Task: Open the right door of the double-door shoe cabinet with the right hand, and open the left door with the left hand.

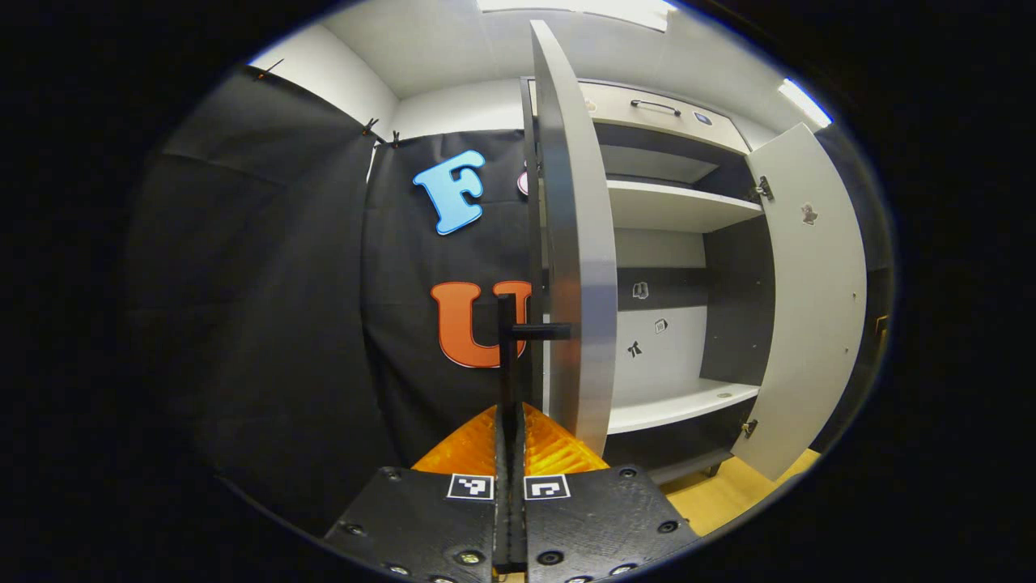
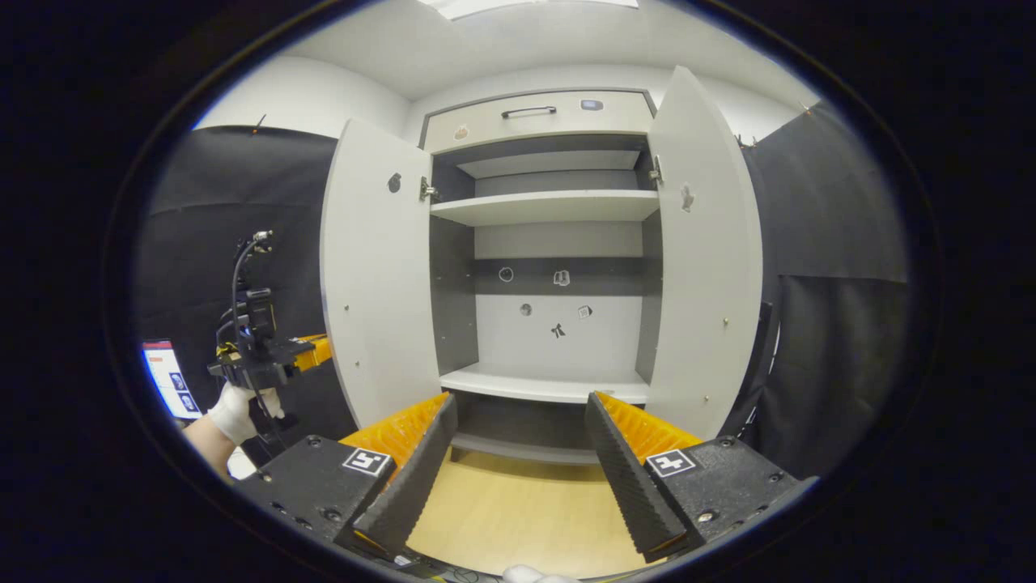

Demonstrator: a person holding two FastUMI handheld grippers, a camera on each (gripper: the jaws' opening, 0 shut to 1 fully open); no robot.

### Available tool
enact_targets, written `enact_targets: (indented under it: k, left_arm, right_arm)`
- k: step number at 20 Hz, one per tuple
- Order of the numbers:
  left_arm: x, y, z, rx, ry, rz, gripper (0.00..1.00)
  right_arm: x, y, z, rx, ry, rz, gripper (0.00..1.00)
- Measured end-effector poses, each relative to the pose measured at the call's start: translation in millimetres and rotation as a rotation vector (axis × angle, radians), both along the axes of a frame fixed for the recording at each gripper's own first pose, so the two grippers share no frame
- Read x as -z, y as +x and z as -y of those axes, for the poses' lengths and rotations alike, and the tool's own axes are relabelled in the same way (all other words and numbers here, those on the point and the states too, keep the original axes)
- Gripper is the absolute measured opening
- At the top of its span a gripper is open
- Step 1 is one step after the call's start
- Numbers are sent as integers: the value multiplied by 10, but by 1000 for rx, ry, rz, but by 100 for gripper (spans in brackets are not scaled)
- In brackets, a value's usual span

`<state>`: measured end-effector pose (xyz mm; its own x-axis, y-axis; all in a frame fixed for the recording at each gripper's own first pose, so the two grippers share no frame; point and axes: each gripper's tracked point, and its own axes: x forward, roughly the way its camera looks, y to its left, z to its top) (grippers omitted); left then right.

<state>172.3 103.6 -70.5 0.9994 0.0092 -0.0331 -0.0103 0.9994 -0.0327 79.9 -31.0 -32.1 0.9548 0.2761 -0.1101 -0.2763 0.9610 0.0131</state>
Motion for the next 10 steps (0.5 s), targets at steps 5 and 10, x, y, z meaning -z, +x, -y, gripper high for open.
enact_targets:
  k: [5,10]
  left_arm:
    - [-3,4,4,-3,13,-1,0]
    - [6,-20,-14,-31,12,-21,0]
  right_arm:
    - [4,2,22,14,-12,-2,99]
    - [4,6,67,38,-8,-1,100]
